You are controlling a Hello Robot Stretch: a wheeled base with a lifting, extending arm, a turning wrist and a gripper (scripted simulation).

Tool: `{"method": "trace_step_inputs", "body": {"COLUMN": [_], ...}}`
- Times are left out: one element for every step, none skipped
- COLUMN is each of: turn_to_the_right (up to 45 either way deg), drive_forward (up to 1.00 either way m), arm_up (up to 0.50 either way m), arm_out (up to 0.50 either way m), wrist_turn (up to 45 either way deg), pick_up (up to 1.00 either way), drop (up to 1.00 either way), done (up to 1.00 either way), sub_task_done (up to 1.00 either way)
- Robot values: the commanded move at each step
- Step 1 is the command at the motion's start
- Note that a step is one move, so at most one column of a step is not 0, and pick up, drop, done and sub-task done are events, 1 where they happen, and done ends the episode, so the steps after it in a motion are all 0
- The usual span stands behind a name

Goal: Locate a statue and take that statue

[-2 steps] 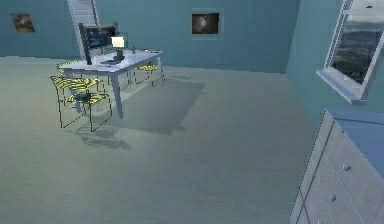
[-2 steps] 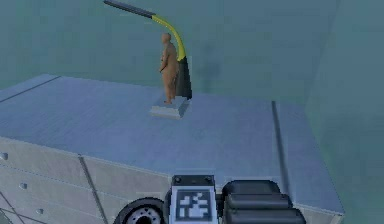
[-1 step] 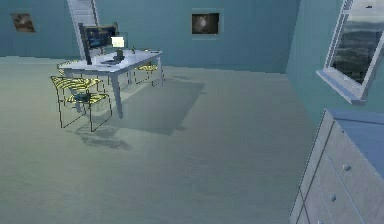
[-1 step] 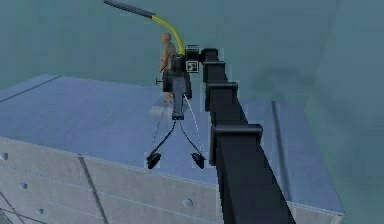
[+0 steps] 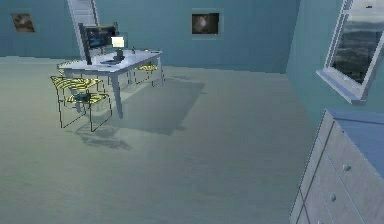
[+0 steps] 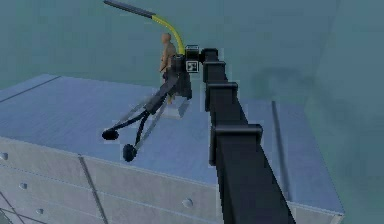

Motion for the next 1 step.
{"method": "trace_step_inputs", "body": {"turn_to_the_right": [0.0], "drive_forward": [0.00], "arm_up": [0.00], "arm_out": [0.00], "wrist_turn": [45.0], "pick_up": [0.00], "drop": [0.00], "done": [0.00], "sub_task_done": [0.00]}}
